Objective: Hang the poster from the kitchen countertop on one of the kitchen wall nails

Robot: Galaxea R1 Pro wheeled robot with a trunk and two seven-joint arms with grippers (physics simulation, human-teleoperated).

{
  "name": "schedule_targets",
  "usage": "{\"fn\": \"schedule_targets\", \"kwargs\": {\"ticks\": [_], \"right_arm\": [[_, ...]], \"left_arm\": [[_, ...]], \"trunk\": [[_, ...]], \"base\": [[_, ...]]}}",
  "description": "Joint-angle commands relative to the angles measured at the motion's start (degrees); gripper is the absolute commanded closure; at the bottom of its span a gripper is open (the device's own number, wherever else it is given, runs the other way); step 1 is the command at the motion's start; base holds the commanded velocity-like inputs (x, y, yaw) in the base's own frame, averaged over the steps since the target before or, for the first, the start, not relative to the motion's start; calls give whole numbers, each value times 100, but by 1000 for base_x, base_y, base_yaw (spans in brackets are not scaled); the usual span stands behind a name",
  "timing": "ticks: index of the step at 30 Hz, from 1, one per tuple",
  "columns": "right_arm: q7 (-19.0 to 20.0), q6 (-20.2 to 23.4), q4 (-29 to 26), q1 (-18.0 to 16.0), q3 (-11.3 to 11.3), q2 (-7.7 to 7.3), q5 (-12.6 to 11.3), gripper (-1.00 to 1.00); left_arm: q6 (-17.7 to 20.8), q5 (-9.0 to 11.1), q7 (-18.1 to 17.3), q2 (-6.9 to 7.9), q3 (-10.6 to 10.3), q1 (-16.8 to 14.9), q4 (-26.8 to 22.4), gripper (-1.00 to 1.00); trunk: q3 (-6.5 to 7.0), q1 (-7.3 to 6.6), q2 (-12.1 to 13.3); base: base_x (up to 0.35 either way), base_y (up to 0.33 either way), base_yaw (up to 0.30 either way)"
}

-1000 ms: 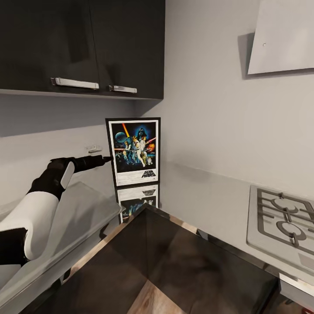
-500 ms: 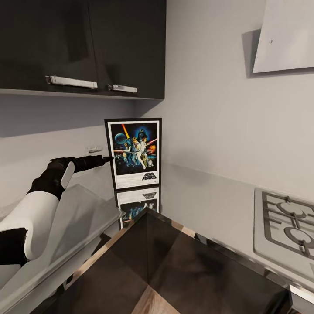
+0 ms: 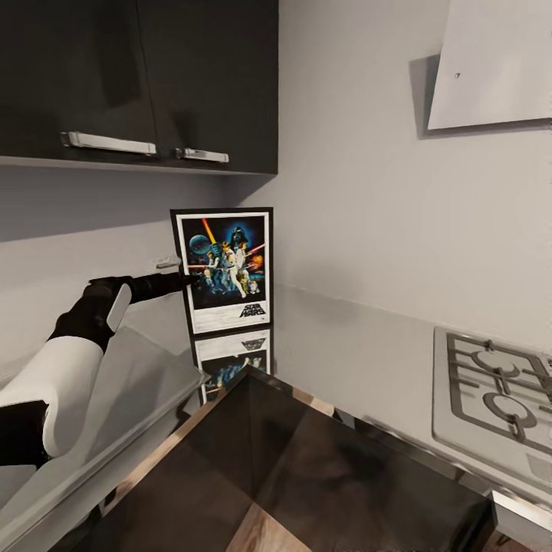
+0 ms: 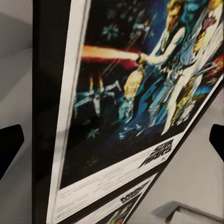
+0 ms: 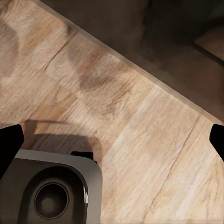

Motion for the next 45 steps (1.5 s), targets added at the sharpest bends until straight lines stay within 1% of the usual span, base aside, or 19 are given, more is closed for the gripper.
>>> {"fn": "schedule_targets", "kwargs": {"ticks": [1, 15, 23, 41, 42, 45], "right_arm": [[38, -4, -9, 2, 3, -2, -38, -100], [38, -11, -9, 2, 3, -2, -38, -100], [38, -12, -9, 2, 3, 1, -38, -100], [39, -5, -9, 2, 3, -2, -38, -100], [47, -4, -18, -6, 11, -2, -37, -100], [47, -4, -18, -6, 11, -2, -37, -100]], "left_arm": [[52, 49, -5, -1, 11, -3, -5, -100], [52, 48, -4, -1, 11, -3, -12, -100], [52, 48, -4, -1, 11, -3, -15, -100], [52, 48, -4, -1, 11, -3, -15, -100], [37, 40, -8, -34, 12, 4, -30, -100], [36, 40, -6, -38, 11, 5, -31, -100]], "trunk": [[-5, 0, -3], [-5, 0, -3], [-5, 0, -3], [-5, 0, -3], [-5, 0, -3], [-5, 0, -3]], "base": [[0, 0, -31], [1, 0, -3], [148, 0, 0], [10, 0, 0], [0, 0, 0], [0, 0, 0]]}}
